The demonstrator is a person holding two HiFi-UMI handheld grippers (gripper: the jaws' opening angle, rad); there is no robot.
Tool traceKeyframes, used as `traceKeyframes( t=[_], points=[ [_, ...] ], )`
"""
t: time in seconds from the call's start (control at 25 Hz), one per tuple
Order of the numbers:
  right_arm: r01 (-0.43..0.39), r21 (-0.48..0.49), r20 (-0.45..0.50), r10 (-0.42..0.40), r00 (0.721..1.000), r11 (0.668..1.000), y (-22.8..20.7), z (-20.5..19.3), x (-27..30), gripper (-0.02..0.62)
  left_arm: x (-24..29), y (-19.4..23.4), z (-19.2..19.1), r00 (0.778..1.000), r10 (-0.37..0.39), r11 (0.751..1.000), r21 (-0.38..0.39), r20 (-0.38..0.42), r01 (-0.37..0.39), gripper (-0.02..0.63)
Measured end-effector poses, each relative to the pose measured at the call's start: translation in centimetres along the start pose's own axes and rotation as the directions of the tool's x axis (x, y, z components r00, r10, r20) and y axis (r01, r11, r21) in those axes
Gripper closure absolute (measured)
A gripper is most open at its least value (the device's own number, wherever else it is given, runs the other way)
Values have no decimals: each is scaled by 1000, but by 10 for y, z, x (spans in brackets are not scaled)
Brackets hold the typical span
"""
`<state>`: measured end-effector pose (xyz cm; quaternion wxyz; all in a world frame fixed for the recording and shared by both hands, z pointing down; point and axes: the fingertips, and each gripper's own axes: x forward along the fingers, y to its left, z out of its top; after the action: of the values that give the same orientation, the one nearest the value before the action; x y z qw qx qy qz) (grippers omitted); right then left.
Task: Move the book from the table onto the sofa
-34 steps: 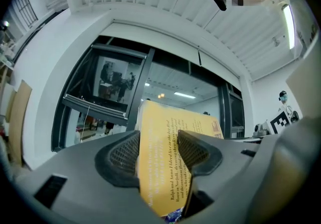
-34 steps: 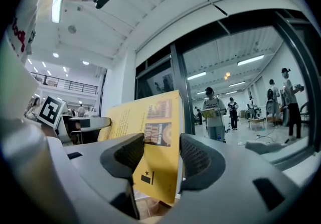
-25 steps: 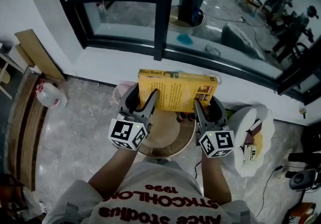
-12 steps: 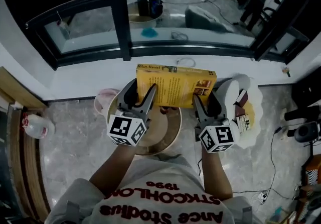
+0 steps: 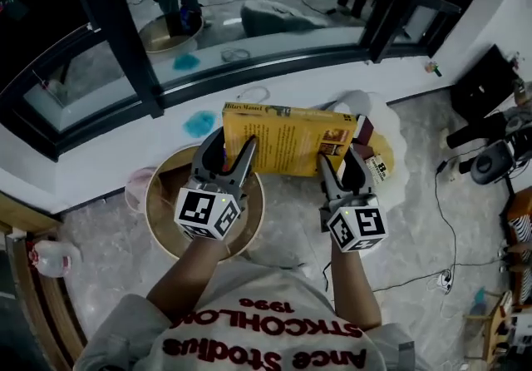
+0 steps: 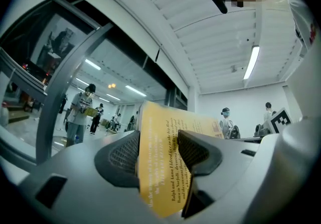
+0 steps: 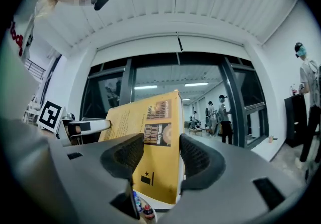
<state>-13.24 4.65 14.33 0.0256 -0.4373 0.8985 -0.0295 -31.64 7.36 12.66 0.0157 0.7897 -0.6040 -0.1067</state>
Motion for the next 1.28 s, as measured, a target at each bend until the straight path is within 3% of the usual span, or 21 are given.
traceKeyframes(
  t=[0.2, 0.44, 0.64, 0.72, 0.96, 1.28],
  points=[
    [116, 9, 14, -116, 993, 993, -123, 20, -80, 345, 70, -130, -23, 994, -106, 994, -26, -21, 105, 371],
    [230, -22, 16, -230, 973, 973, -149, 8, -97, 345, 97, -149, -51, 976, -218, 973, -76, -18, 216, 371],
    [301, -8, 22, -300, 954, 954, -251, 26, -201, 345, 132, -290, -71, 956, -290, 954, -92, -39, 286, 371],
    [333, -8, 19, -333, 943, 943, -279, 29, -228, 345, 145, -328, -78, 945, -324, 943, -102, -48, 318, 371],
    [407, -29, 11, -407, 913, 913, -293, 14, -234, 345, 161, -336, -105, 917, -395, 912, -144, -53, 384, 371],
    [435, -4, 19, -435, 900, 900, -350, 18, -295, 345, 176, -417, -120, 899, -431, 897, -139, -73, 419, 371]
  ],
)
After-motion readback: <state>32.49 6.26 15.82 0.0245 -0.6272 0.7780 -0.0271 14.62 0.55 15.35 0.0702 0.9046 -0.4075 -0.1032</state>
